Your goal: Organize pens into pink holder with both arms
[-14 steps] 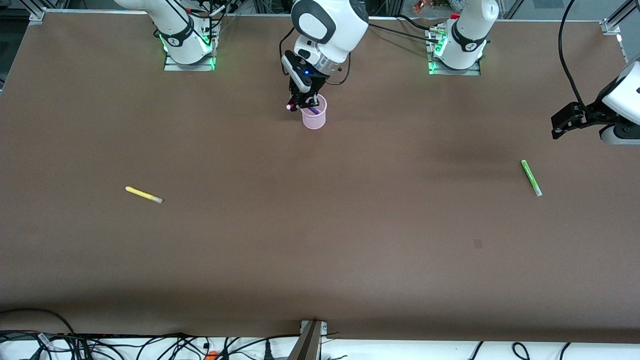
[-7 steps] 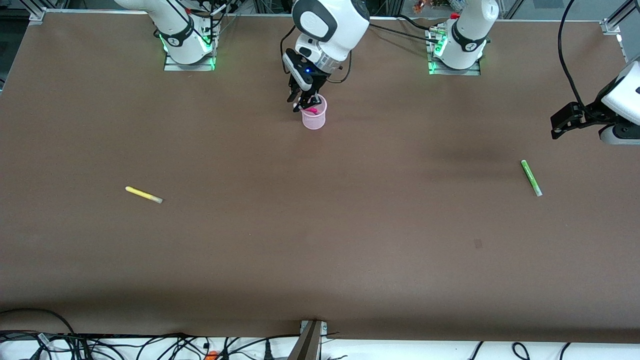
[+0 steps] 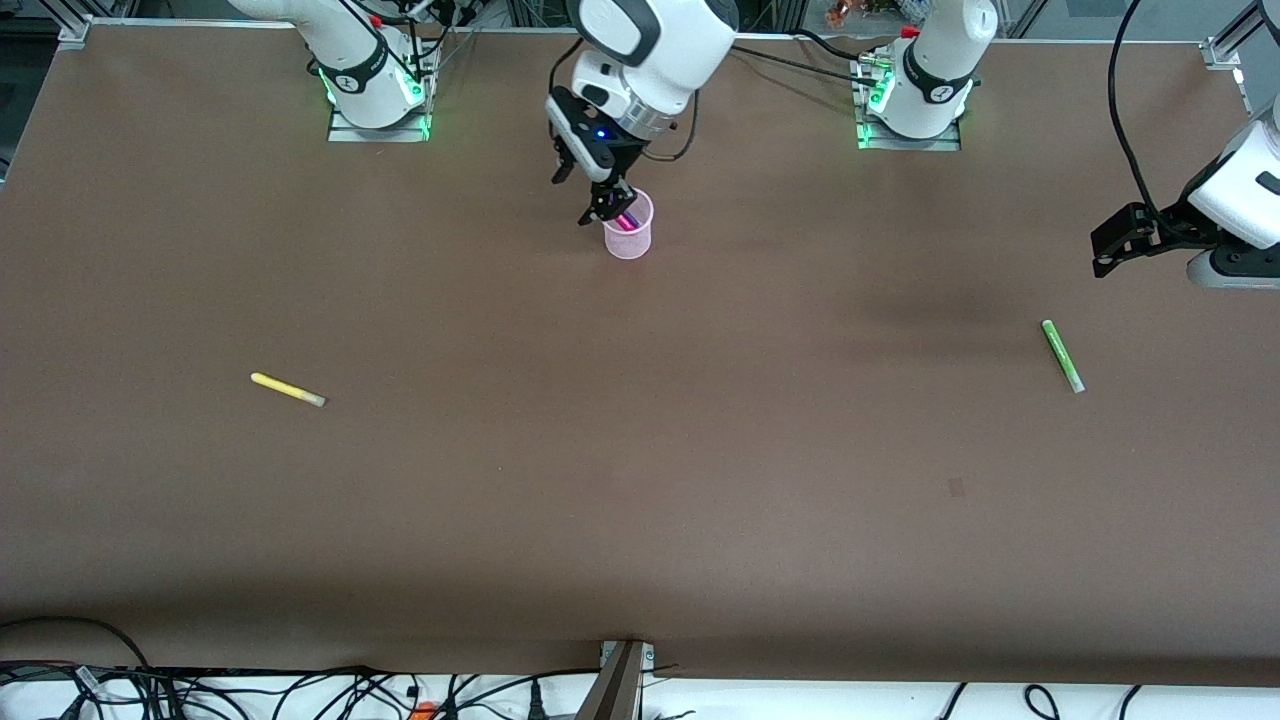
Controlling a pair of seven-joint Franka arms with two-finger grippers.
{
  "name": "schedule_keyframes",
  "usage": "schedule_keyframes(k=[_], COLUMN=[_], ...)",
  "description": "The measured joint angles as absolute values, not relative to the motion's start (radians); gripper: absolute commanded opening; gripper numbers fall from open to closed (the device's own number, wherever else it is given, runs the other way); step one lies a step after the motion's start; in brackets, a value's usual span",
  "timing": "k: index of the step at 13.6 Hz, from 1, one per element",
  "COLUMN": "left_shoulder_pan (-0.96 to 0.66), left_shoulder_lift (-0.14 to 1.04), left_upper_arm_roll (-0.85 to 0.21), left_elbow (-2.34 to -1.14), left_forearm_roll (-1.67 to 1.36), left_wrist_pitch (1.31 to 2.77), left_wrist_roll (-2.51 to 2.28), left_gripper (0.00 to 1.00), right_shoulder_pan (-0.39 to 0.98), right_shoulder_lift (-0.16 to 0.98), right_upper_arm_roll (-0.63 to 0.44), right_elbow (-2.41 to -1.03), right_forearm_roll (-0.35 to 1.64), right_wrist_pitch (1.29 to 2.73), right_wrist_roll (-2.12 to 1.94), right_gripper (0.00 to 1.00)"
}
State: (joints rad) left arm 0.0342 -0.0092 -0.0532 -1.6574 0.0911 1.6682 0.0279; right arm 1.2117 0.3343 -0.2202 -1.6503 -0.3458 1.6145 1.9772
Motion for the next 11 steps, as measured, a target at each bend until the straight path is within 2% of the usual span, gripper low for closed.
schedule_keyframes(k=[2, 6, 9, 11], left_shoulder_pan=[0.034, 0.034, 0.034, 0.034], left_shoulder_lift=[-0.009, -0.009, -0.009, -0.009], left_upper_arm_roll=[-0.053, -0.054, -0.054, -0.056], left_elbow=[-1.657, -1.657, -1.656, -1.656], left_forearm_roll=[0.091, 0.091, 0.091, 0.091], left_wrist_pitch=[1.668, 1.668, 1.668, 1.668], left_wrist_roll=[0.028, 0.028, 0.028, 0.028], left_gripper=[1.0, 1.0, 1.0, 1.0], right_shoulder_pan=[1.205, 1.194, 1.191, 1.19], right_shoulder_lift=[0.252, 0.103, 0.034, 0.012], right_upper_arm_roll=[-0.314, -0.527, -0.681, -0.789], right_elbow=[-1.63, -1.628, -1.631, -1.634], right_forearm_roll=[-0.281, -0.19, -0.177, -0.145], right_wrist_pitch=[1.572, 1.491, 1.455, 1.453], right_wrist_roll=[1.768, 1.327, 0.971, 0.74], right_gripper=[0.79, 0.88, 0.98, 0.99])
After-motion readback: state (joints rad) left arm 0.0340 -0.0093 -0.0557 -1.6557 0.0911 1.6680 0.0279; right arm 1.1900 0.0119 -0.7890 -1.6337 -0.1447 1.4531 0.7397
